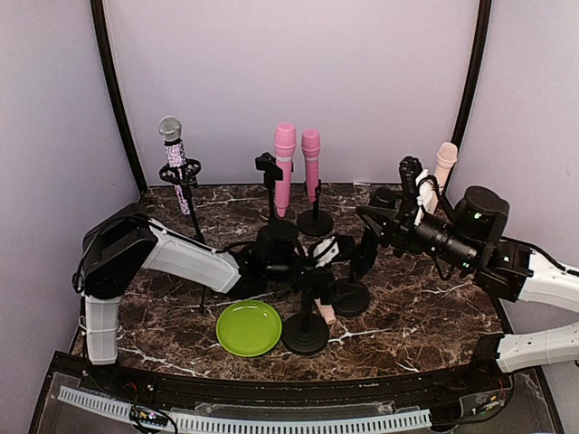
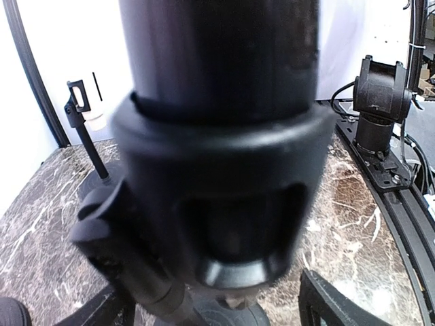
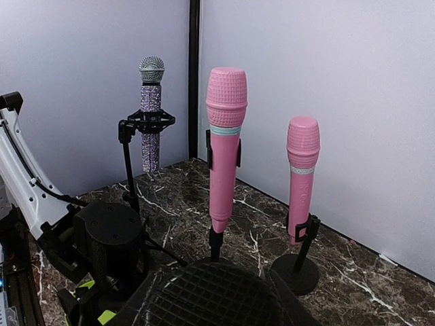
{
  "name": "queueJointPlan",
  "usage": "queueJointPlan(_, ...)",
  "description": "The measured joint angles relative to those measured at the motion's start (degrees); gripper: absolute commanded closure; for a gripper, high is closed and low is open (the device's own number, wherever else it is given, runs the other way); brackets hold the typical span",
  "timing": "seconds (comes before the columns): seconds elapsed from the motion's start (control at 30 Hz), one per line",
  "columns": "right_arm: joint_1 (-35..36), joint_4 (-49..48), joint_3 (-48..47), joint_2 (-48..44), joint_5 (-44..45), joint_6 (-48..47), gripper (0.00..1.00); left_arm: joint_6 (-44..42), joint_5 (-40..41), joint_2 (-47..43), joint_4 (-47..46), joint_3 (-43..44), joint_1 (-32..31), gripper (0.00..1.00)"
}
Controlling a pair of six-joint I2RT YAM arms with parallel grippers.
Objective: Remove the microphone from the stand
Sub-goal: Place the microphone stand with the microphone at the center of the board, then hold the microphone from the microphone stand.
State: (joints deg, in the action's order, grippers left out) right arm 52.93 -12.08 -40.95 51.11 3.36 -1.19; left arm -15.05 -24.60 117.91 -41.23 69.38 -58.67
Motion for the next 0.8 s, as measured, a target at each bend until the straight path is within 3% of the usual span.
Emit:
queueJointPlan(0.23, 0.20, 1.68, 1.49, -0.11, 1.53, 4.81, 0.17, 0.07, 1.25, -3.52, 0.85, -2.97, 0.00, 0.14)
queueJointPlan(0.47, 0.26, 3.54, 1.86, -3.43, 6.43, 10.16, 0.08, 1.33, 3.04, -5.49, 0.55, -3.13, -0.04, 0.13)
queueJointPlan(0.63, 0.31, 5.86, 1.88, -7.21, 9.99, 12.85, 0.07, 3.06, 3.30, -6.84, 0.31, -3.15, -0.02, 0.13)
queueJointPlan(0.8, 0.46, 8.11, 1.88, -9.42, 11.72, 14.01, 0.15, 5.11, 3.41, -7.65, -0.76, -3.93, 0.48, 0.13)
